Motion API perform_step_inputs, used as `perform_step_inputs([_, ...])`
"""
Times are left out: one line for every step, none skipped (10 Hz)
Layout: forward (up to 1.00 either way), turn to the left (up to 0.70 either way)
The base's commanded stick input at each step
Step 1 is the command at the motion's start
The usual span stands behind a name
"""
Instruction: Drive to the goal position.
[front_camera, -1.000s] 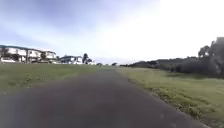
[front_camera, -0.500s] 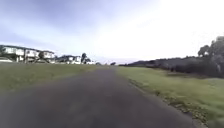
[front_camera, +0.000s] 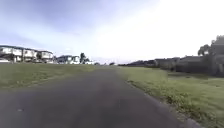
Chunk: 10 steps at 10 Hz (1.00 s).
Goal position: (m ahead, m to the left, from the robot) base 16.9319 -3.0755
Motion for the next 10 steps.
perform_step_inputs([1.0, 0.0])
perform_step_inputs([1.0, 0.0])
perform_step_inputs([1.0, 0.0])
perform_step_inputs([1.0, 0.0])
perform_step_inputs([1.0, 0.0])
perform_step_inputs([1.0, 0.11])
perform_step_inputs([1.0, 0.25])
perform_step_inputs([1.0, 0.08])
perform_step_inputs([1.0, 0.0])
perform_step_inputs([1.0, 0.0])
